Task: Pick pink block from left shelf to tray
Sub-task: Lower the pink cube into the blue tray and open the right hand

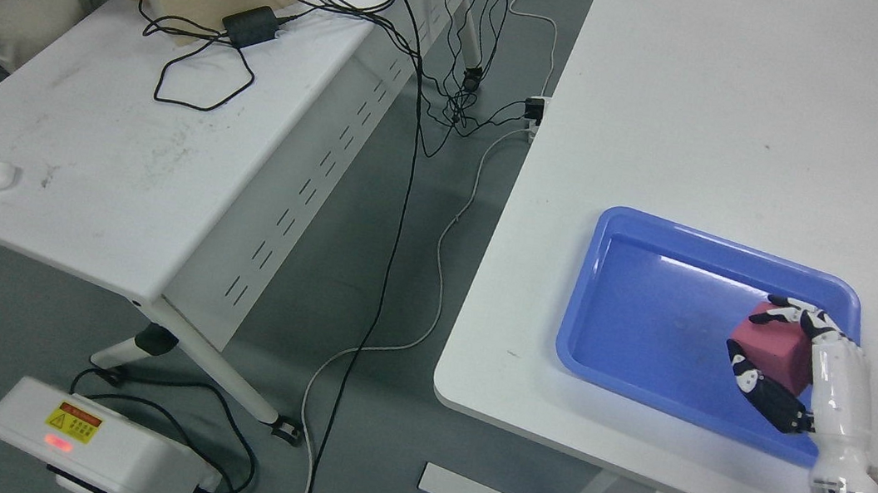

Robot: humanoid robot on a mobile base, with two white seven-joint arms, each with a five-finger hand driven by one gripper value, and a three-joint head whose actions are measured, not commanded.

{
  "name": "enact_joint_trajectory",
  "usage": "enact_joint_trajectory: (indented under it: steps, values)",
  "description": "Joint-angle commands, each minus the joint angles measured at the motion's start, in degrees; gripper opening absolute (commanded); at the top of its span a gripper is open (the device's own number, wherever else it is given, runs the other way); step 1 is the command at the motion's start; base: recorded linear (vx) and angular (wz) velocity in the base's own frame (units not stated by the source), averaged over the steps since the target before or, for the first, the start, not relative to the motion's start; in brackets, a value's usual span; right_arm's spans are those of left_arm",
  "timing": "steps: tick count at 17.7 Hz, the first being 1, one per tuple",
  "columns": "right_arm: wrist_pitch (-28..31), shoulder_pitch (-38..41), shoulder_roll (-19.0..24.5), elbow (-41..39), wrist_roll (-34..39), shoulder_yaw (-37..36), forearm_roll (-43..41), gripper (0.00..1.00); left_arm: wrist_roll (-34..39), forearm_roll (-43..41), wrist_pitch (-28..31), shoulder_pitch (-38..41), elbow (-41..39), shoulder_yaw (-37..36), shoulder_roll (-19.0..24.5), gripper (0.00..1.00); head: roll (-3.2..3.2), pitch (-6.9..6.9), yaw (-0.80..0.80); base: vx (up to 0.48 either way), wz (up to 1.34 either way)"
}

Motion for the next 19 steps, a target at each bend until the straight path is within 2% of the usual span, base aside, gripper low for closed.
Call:
enact_joint_trajectory:
  steps: [1,5,9,12,15,17,19]
  values:
    - [1.1,-0.3,1.7,0.0,2.0,7.7,0.0,0.03,0.0,-0.1,0.0,0.5,0.0,0.0,1.0,1.0,0.0,0.0,0.0,0.087,0.0]
    - [1.6,-1.0,4.5,0.0,2.2,11.1,0.5,0.04,0.0,-0.1,0.0,0.5,0.0,0.0,1.0,1.0,0.0,0.0,0.0,0.034,0.0]
    - [5.3,-3.9,4.7,0.5,2.1,11.2,0.7,0.04,0.0,-0.1,0.0,0.5,0.0,0.0,1.0,1.0,0.0,0.0,0.0,0.0,0.0]
    - [5.9,-4.1,4.7,0.6,2.1,11.2,0.7,0.07,0.0,-0.1,0.0,0.5,0.0,0.0,1.0,1.0,0.0,0.0,0.0,0.0,0.0]
    - [6.2,-3.8,4.7,0.6,1.9,10.9,-0.6,0.36,0.0,-0.1,0.0,0.5,0.0,0.0,1.0,1.0,0.0,0.0,0.0,0.0,0.0]
    - [8.7,-3.9,4.7,0.6,1.9,10.6,-3.0,0.47,0.0,-0.1,0.0,0.5,0.0,0.0,1.0,1.0,0.0,0.0,0.0,0.0,0.0]
    - [11.1,-3.9,4.7,0.6,1.8,10.1,-5.1,0.54,0.0,-0.1,0.0,0.5,0.0,0.0,1.0,1.0,0.0,0.0,0.0,0.0,0.0]
